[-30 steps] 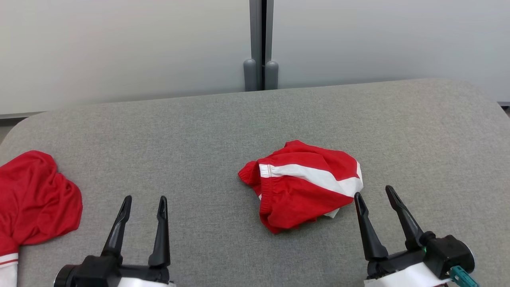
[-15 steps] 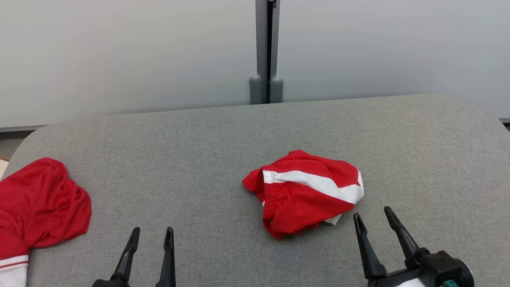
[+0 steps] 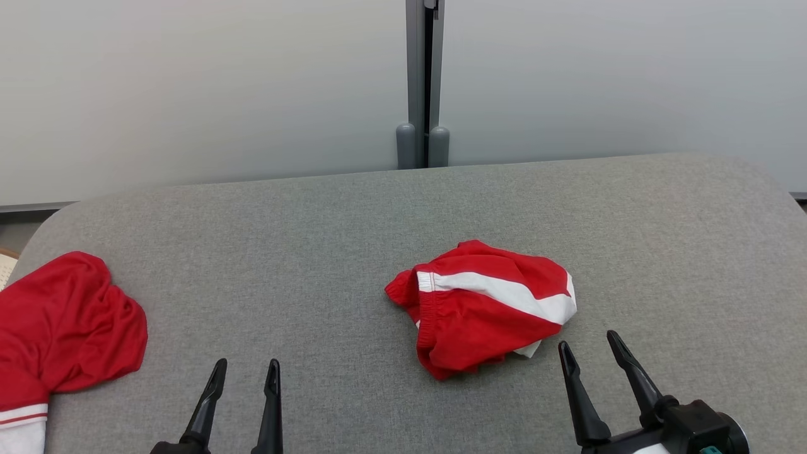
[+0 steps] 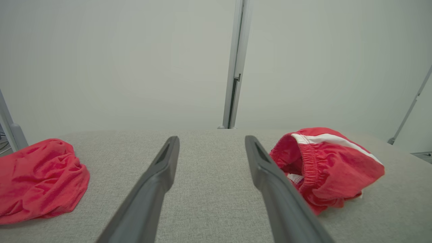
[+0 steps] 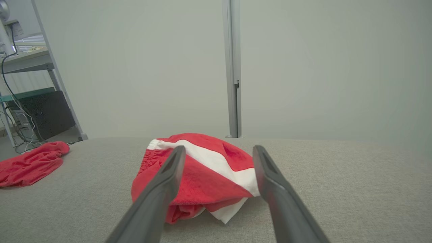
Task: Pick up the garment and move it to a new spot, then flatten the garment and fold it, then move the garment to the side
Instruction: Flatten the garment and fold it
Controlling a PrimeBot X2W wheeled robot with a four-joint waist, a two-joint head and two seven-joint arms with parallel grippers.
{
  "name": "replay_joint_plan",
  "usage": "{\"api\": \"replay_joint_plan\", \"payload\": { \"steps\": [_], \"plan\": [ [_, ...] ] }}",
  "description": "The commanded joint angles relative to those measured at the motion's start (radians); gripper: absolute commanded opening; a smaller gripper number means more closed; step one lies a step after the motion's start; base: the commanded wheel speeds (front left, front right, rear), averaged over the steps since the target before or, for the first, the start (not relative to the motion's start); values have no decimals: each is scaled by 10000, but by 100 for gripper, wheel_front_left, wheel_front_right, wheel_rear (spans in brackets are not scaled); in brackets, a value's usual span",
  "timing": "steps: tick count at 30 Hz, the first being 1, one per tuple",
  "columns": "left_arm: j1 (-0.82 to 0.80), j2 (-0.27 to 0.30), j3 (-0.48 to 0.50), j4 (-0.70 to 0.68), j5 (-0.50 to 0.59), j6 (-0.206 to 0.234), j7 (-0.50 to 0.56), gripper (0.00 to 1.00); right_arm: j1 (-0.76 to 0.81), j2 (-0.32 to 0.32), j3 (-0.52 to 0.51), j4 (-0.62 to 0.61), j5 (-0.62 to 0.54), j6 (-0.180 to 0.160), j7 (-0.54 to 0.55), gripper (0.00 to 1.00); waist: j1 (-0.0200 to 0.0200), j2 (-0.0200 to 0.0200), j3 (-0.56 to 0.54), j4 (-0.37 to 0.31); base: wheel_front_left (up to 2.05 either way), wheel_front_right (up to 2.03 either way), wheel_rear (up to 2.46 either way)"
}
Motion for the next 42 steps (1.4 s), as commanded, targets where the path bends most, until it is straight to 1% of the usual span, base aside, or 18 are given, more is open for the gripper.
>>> {"api": "replay_joint_plan", "payload": {
  "steps": [1, 7, 12, 15, 16, 20, 23, 25, 27, 28, 29, 35, 39, 42],
  "plan": [
    [-80, 30, 13, -11, 15, -10, -1, 100, 47, -19, 21, -7, 4, -17, -8, 100, 0, 0, 14, 11, 0, 0, 0],
    [-94, 30, -42, 64, 101, -45, 1, 100, -4, -19, 44, -16, 49, -17, -8, 100, 0, 0, 74, 7, 0, 0, 0],
    [-273, 32, 8, 192, 233, -94, 1, 100, -147, -19, 113, -18, 82, -17, -8, 100, 0, 0, 214, -149, 0, 0, 0],
    [-401, 30, 2, 413, 189, -241, 1, 100, -217, -21, 62, -60, 78, -17, -8, 100, 0, 0, 336, -273, 0, 0, 0],
    [-463, 27, -42, 564, -181, -384, 1, 100, -223, -19, 51, -64, 83, -17, -8, 100, 0, 0, 386, -308, 0, 0, 0],
    [-1022, 24, -475, 1437, -2176, -1243, 1, 100, -329, -21, 11, -9, -18, -17, -8, 100, 0, 0, 639, -442, 0, 0, 0],
    [-1791, 34, -1041, 2225, -3022, -1500, -2, 100, -422, -19, -11, 3, -93, -17, -8, 100, 0, 0, 872, -543, 0, 0, 0],
    [-2456, 30, -1560, 2785, -3530, -1579, 7, 100, -552, -18, -40, -19, -120, -17, -8, 100, 0, 0, 1077, -604, 0, 0, 0],
    [-3223, 19, -2221, 3095, -4317, -1589, 260, 100, -616, -18, -26, -32, -152, -17, -8, 100, 0, 0, 1260, -680, 0, 0, 0],
    [-3864, 152, -2815, 3224, -5231, -1597, 743, 100, -691, -21, -1, -32, -168, -17, -8, 100, 0, 0, 1410, -761, 0, 0, 0],
    [-4154, 333, -3003, 3273, -5591, -1597, 926, 100, -749, -21, 20, -30, -170, -17, -8, 100, 0, 0, 1491, -811, 0, 0, 0],
    [-5460, 907, -3661, 3635, -7366, -1582, 2021, 100, -1032, -25, 70, -21, -86, -19, -8, 100, 0, 0, 1908, -1147, 0, 0, 0],
    [-5867, 1239, -3900, 3698, -8427, -1583, 2800, 100, -1165, -19, 39, -36, -52, -17, -8, 100, 0, 0, 2125, -1317, 0, 0, 0],
    [-6070, 1431, -3983, 3710, -8941, -1583, 3093, 100, -1219, -21, 52, -4, -7, -17, -8, 100, 0, 0, 2222, -1457, 0, 0, 0]
  ]
}}
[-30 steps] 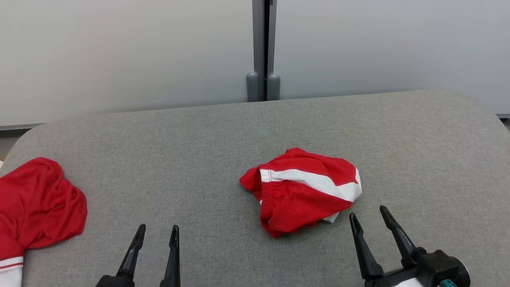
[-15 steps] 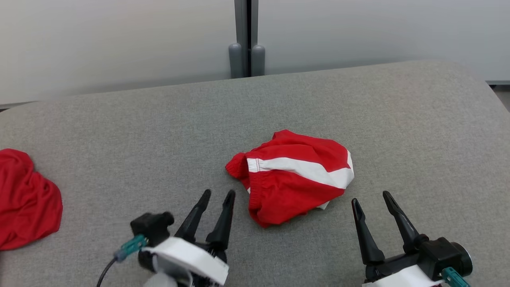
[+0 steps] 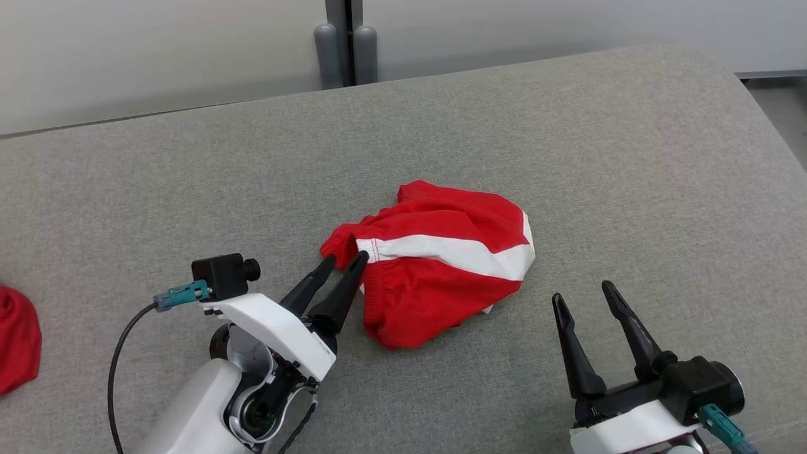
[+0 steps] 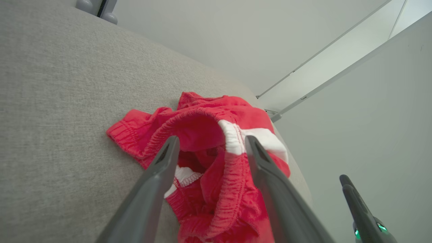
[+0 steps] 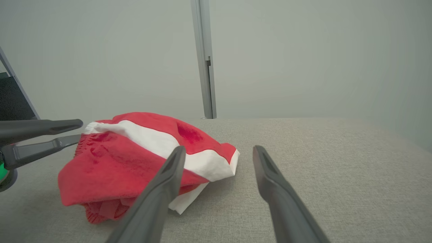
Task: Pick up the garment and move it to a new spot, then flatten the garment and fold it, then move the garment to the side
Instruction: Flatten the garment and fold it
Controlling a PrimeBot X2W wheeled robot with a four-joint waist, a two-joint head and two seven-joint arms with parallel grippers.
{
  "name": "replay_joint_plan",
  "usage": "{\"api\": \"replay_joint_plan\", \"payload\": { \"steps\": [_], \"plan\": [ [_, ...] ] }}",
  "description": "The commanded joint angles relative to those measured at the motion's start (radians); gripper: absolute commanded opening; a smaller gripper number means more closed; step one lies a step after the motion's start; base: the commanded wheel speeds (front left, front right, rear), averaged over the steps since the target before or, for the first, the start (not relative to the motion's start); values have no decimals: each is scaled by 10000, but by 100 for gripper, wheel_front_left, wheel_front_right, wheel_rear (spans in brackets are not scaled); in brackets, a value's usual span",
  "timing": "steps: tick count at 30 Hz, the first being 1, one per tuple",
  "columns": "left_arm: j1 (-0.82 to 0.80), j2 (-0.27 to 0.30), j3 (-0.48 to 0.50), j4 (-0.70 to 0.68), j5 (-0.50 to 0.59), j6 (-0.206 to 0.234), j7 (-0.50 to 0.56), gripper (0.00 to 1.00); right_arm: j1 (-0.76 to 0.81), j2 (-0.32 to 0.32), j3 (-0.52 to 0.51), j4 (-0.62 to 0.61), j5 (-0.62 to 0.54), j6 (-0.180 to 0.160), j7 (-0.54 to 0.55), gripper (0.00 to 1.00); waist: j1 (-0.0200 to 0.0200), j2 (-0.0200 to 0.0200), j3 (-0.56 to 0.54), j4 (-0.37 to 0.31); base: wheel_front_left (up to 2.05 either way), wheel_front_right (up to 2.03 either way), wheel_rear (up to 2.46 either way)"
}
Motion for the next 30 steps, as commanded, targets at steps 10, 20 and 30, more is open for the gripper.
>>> {"api": "replay_joint_plan", "payload": {
  "steps": [10, 20, 30],
  "plan": [
    [-528, 392, -476, -54, -811, -12, 5, 59, -197, -23, -20, -15, 188, -17, -8, 100, 0, 0, 199, -463, 0, 0, 0],
    [-890, 645, -951, -866, -1429, -13, -244, 0, -322, -23, 42, -42, 407, -18, -8, 100, 0, 0, 87, -1002, 0, 0, 0],
    [-3533, -184, -1994, -1892, -1591, -13, -19, 0, -105, -24, -13, 17, 843, -18, -8, 100, 0, 0, -276, -1804, 0, 0, 0]
  ]
}}
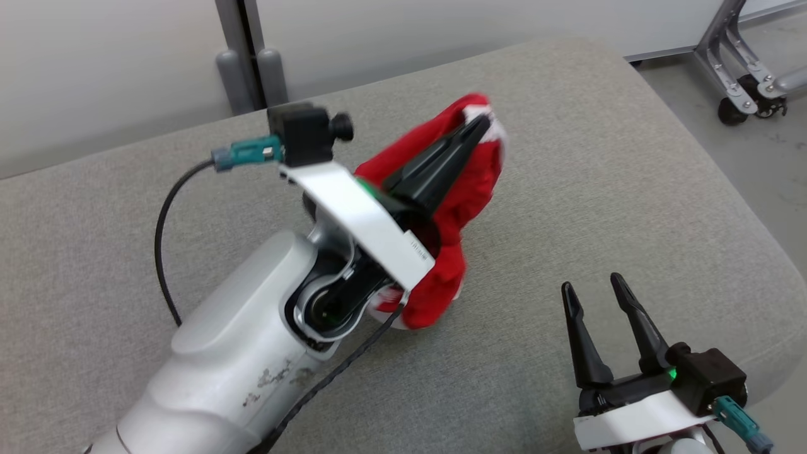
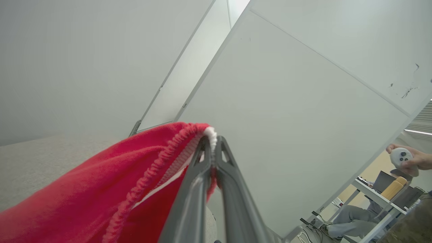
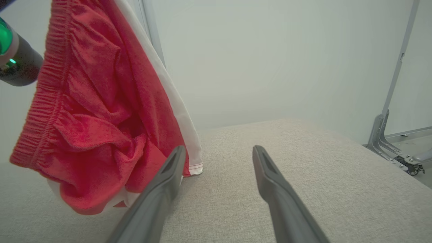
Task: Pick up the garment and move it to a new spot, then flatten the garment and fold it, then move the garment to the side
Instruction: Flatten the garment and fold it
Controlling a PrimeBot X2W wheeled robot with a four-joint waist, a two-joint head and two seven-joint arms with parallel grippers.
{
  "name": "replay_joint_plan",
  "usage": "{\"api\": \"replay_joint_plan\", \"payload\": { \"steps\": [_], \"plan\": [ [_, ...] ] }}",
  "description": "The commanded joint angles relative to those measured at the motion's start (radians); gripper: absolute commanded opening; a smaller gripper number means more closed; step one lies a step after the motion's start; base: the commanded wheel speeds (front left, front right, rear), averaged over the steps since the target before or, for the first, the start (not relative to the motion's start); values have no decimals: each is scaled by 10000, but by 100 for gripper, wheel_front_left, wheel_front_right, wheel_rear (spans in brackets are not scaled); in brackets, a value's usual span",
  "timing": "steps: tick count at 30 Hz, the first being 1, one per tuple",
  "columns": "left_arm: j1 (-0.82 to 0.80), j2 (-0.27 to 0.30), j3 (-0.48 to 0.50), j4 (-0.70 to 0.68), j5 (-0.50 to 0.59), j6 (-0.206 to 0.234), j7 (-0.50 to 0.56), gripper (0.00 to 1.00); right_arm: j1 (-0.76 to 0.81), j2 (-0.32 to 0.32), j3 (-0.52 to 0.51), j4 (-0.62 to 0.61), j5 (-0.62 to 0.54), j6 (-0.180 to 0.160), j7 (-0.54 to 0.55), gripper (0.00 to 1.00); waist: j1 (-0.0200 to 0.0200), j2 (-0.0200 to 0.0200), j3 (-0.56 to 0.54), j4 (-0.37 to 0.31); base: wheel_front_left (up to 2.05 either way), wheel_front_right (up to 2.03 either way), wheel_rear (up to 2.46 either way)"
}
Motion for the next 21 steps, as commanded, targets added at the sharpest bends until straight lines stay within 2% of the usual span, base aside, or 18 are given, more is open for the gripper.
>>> {"api": "replay_joint_plan", "payload": {
  "steps": [1, 3, 5, 12, 16, 21],
  "plan": [
    [-263, 58, -21, -79, -124, -13, -48, 0, 91, -23, -75, 6, 70, -18, -8, 100, 0, 0, -159, -152, 0, 0, 0],
    [-530, 84, -2, -282, -329, -13, -105, 0, 126, -20, -200, -25, 86, -18, -8, 100, 0, 0, -264, -198, 0, 0, 0],
    [-401, 362, 67, -501, -573, -13, -159, 0, 140, -19, -277, -32, 63, -18, -8, 100, 0, 0, -338, -196, 0, 0, 0],
    [2168, 2179, -192, -964, -792, -13, -664, 0, 493, -26, -362, -196, -300, -18, -8, 100, 0, 0, -335, 303, 0, 0, 0],
    [3800, 2915, -267, -879, -766, -13, -1437, 0, 766, -128, -507, -101, -256, -18, -8, 100, 0, 0, -137, 854, 0, 0, 0],
    [4796, 3117, -103, -610, -995, -13, -2270, 0, 1048, -568, -538, 415, 117, -18, -8, 100, 0, 0, 6, 1583, 0, 0, 0]
  ]
}}
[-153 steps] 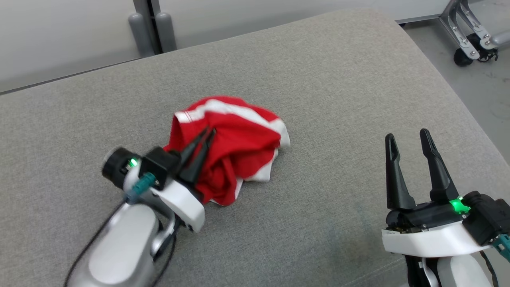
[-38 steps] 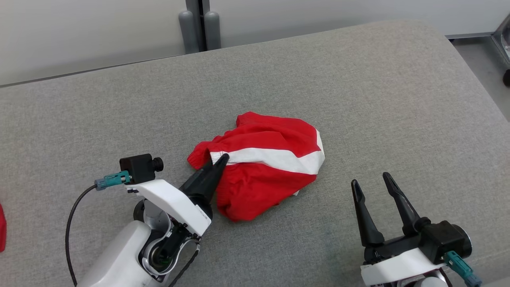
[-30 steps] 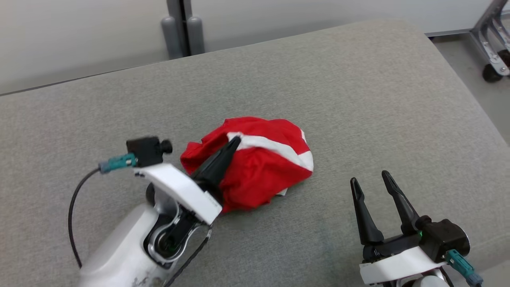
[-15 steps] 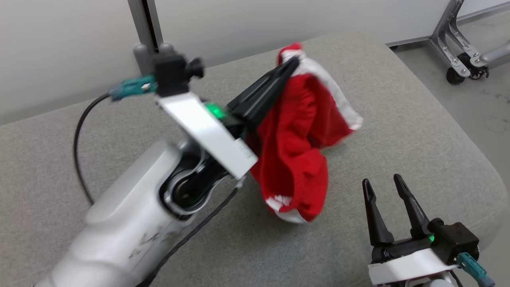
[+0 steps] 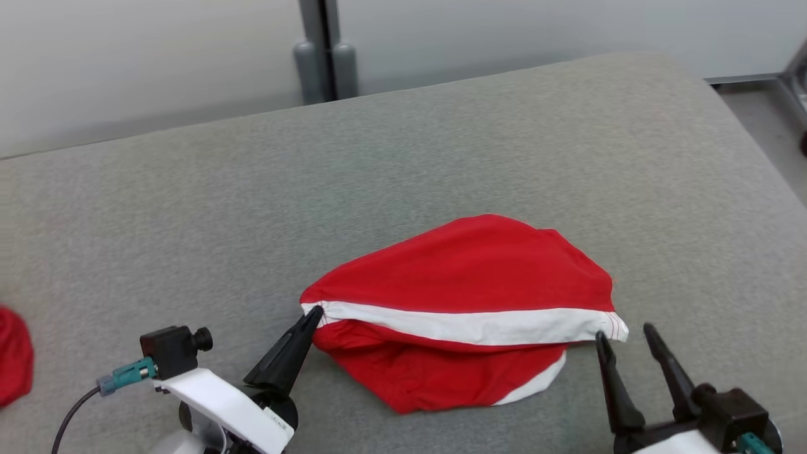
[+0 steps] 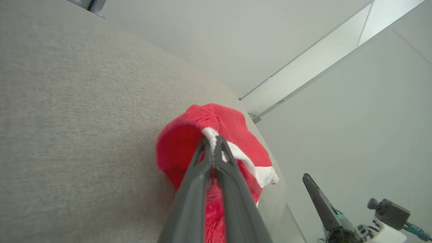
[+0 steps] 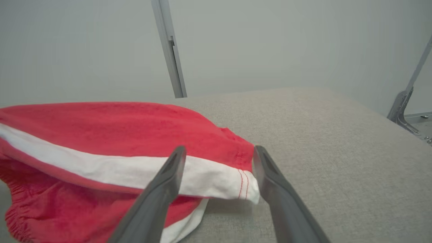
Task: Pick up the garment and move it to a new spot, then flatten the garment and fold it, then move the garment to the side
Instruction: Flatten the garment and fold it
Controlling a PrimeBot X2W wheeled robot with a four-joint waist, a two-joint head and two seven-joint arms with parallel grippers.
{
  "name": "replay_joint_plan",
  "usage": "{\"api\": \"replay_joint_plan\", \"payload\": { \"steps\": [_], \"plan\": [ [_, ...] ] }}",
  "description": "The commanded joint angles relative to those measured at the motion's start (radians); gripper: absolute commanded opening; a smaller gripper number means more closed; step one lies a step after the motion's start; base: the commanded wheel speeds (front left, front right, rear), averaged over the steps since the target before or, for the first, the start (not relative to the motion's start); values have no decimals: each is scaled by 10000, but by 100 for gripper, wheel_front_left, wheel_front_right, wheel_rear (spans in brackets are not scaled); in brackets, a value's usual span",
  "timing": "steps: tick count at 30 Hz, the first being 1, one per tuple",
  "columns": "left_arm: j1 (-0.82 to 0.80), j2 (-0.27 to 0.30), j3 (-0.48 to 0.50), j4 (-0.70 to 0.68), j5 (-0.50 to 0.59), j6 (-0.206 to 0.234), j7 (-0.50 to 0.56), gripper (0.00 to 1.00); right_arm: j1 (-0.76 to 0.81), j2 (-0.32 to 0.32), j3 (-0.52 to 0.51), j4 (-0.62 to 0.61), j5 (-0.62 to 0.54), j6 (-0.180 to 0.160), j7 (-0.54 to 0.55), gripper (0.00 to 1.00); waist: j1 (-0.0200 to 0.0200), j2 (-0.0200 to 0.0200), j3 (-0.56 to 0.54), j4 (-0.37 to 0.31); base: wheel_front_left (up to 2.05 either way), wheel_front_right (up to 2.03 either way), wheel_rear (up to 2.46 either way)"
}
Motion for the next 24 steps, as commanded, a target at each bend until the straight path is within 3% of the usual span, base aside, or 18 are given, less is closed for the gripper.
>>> {"api": "replay_joint_plan", "payload": {
  "steps": [1, 9, 15, 16, 17, 21, 24],
  "plan": [
    [83, 42, 101, 56, -89, -13, -154, 0, 104, -184, 80, 214, 81, -18, -9, 100, 0, 0, 131, 445, 0, 0, 0],
    [-19, -118, 168, 137, -244, -13, -505, 0, -115, -332, -31, 956, 527, -19, -8, 100, 0, 0, 235, 929, 0, 0, 0],
    [-258, -88, 44, 297, -250, -14, -600, 0, -351, -491, 518, 1533, 1079, -19, -8, 100, 0, 0, 223, 1089, 0, 0, 0],
    [-273, -83, 27, 314, -262, -14, -608, 0, -372, -531, 655, 1625, 1180, -19, -8, 94, 0, 0, 221, 1095, 0, 0, 0],
    [-275, -75, 5, 329, -261, -14, -614, 0, -389, -558, 782, 1679, 1264, -19, -8, 77, 0, 0, 220, 1094, 0, 0, 0],
    [-333, -50, -69, 368, -264, -14, -677, 0, -484, -644, 1188, 1731, 1457, -19, -8, 0, 0, 0, 230, 1055, 0, 0, 0],
    [-420, 22, -138, 451, -184, -14, -726, 0, -562, -759, 1306, 1452, 1472, -19, -8, 0, 0, 0, 235, 983, 0, 0, 0]
  ]
}}
